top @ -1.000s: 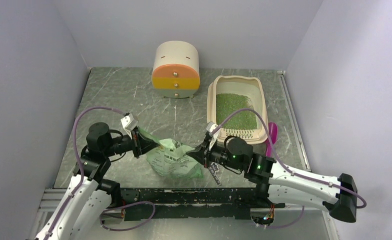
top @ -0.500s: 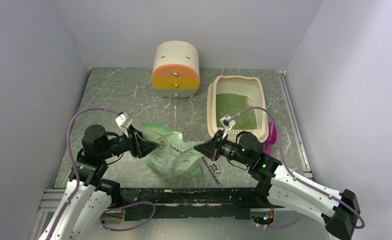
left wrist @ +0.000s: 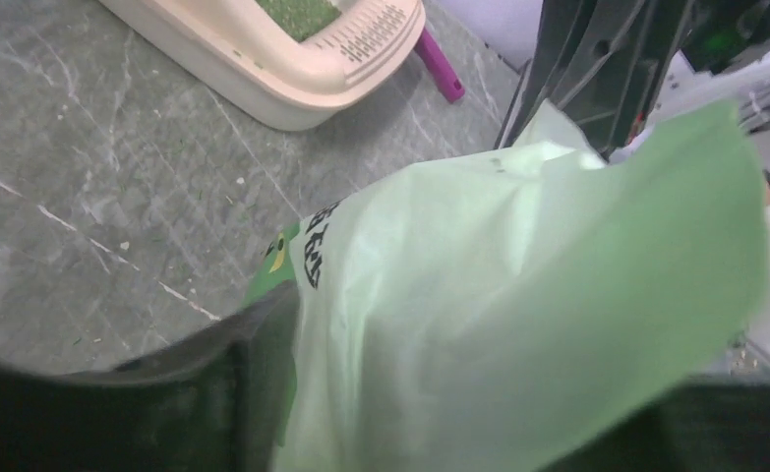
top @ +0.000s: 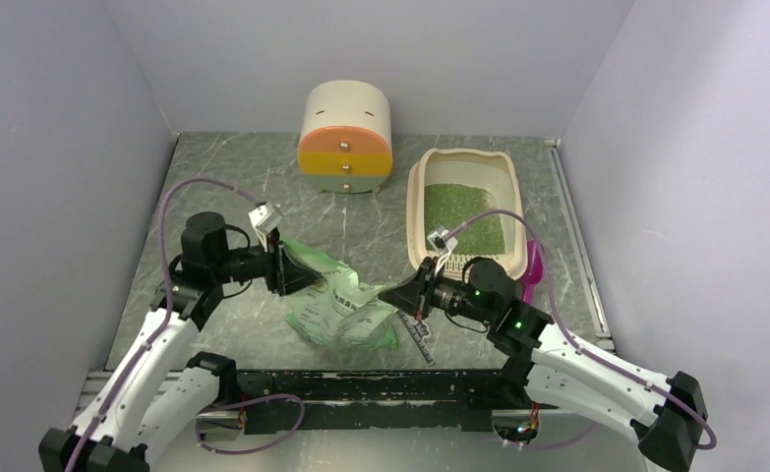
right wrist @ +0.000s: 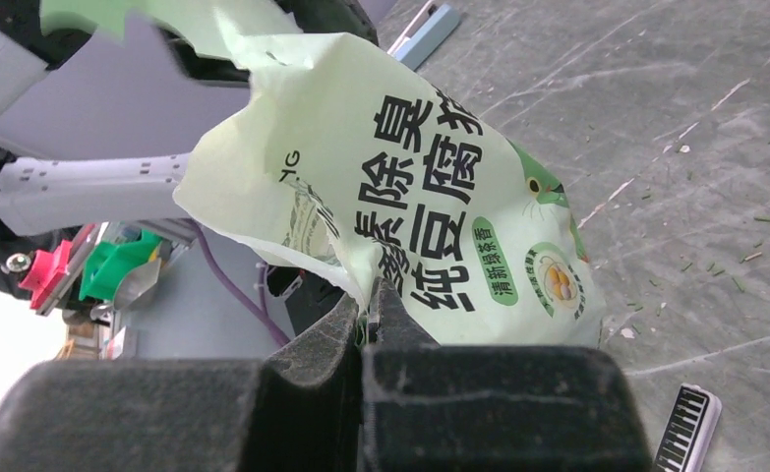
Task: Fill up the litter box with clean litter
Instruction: Close the cat litter bag at the center of the board.
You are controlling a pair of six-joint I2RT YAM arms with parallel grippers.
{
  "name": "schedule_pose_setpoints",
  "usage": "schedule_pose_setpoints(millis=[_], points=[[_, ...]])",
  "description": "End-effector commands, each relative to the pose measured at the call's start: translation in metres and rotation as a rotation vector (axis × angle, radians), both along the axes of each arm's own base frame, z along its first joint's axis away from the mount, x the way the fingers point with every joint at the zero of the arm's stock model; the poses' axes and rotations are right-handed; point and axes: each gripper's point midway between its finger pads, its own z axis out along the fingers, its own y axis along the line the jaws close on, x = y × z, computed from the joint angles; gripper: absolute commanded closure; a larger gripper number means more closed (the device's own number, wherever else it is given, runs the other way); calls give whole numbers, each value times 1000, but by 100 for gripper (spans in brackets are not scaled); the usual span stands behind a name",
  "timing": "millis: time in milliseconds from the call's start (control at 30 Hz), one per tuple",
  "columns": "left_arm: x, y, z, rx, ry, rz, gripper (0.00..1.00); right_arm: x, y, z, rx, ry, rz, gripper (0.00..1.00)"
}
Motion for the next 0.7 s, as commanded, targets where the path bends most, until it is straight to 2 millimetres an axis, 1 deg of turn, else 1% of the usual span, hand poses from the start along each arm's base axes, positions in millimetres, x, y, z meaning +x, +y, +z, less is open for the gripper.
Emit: schedule_pose_setpoints(millis=[0,67,100,200,267,333,400,467,500,567,667], points=[[-2,-10,13,-49,-39,-115,61,-10,5,30,59,-17,58,100],[-5,-14,13,-72,8,-154,92,-7,2,30,57,9,28,100],[-5,-14,11,-68,38,-147,95,-5,0,29,55,27,8,100],[-9,-12,5,-65,91,-129,95,-2,-4,29,70,80,-35,100],[-13,-10,2,-59,132,-105,95,-4,-5,30,87,142,-40,100],[-20,-9,3,-65,160,-107,95,-11,-3,33,109,203,-8,100],[-26,-6,4,-56,201,-96,95,-16,-3,32,106,265,3,100],[-33,-3,3,-27,224,-102,95,-18,-4,32,108,300,5,100],[-37,-2,2,-13,238,-110,95,-20,-6,28,95,330,8,100],[-41,5,-3,42,268,-86,95,-22,-8,26,92,370,19,100],[-49,12,-6,91,286,-59,95,-26,-12,27,105,412,34,100]])
